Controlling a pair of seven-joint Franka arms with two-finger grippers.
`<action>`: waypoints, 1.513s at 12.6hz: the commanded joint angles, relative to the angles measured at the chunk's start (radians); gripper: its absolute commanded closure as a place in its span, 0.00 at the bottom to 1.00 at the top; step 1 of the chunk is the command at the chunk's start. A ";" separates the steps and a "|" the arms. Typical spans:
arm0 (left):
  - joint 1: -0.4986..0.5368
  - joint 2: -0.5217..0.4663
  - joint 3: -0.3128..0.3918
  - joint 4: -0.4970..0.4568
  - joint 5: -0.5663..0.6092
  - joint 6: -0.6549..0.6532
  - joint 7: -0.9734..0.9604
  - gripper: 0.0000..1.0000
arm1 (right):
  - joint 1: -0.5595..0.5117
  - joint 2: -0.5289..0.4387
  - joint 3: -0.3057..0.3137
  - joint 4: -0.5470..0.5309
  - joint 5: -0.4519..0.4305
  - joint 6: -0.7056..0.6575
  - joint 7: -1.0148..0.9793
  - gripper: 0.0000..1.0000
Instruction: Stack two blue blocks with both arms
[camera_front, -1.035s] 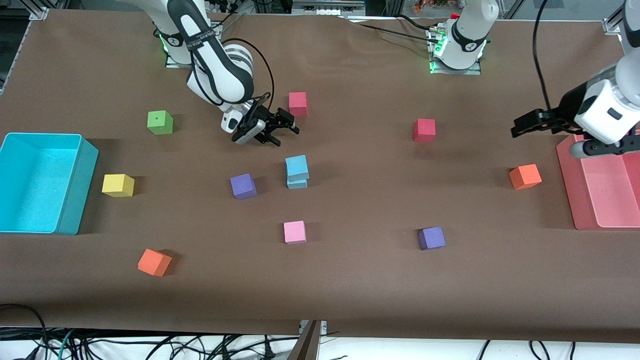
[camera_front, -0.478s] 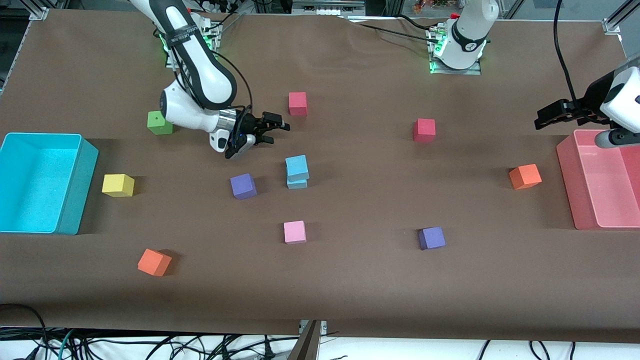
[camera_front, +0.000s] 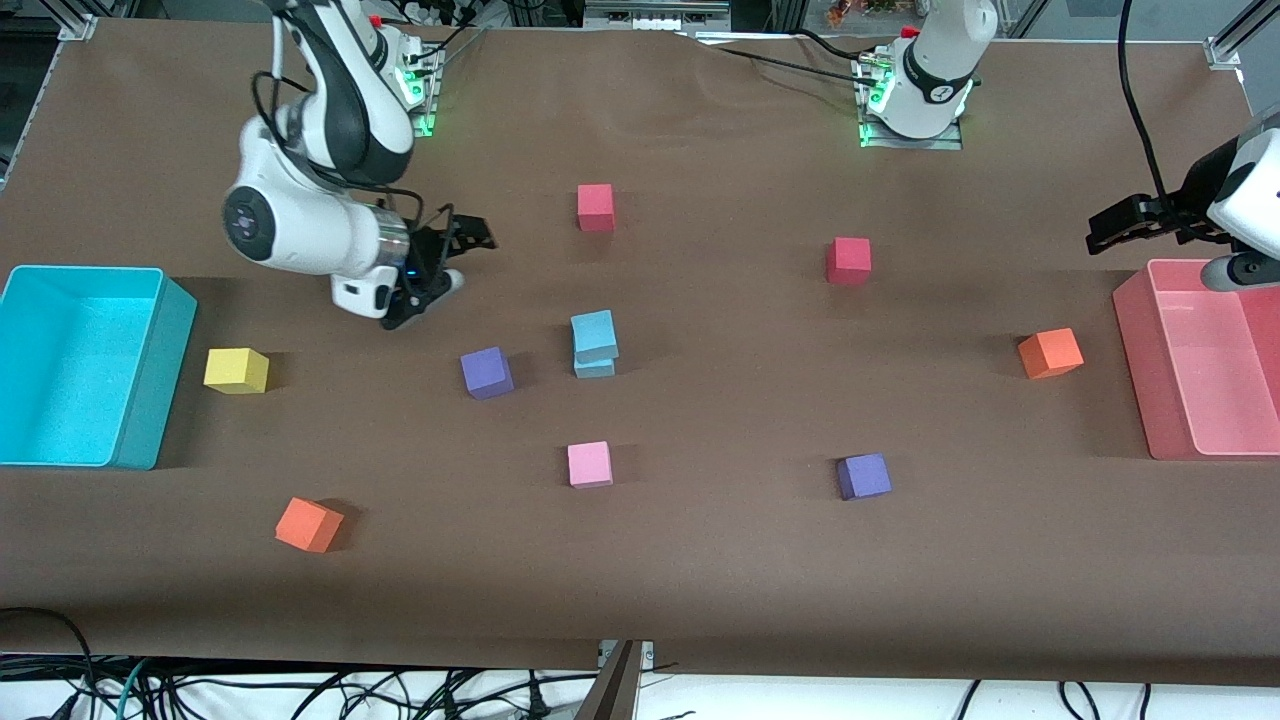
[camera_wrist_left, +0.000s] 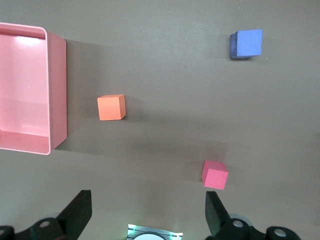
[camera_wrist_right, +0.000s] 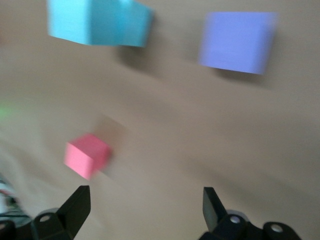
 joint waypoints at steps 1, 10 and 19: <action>0.005 -0.020 -0.007 -0.014 0.031 -0.009 0.024 0.00 | -0.044 -0.017 0.013 0.197 -0.261 -0.240 0.146 0.01; -0.004 -0.017 -0.018 -0.014 0.029 -0.029 0.024 0.00 | -0.324 -0.195 0.050 0.330 -0.366 -0.255 0.265 0.01; -0.005 -0.011 -0.016 -0.013 0.029 -0.037 0.026 0.00 | -0.397 -0.152 0.075 0.360 -0.317 -0.264 0.288 0.01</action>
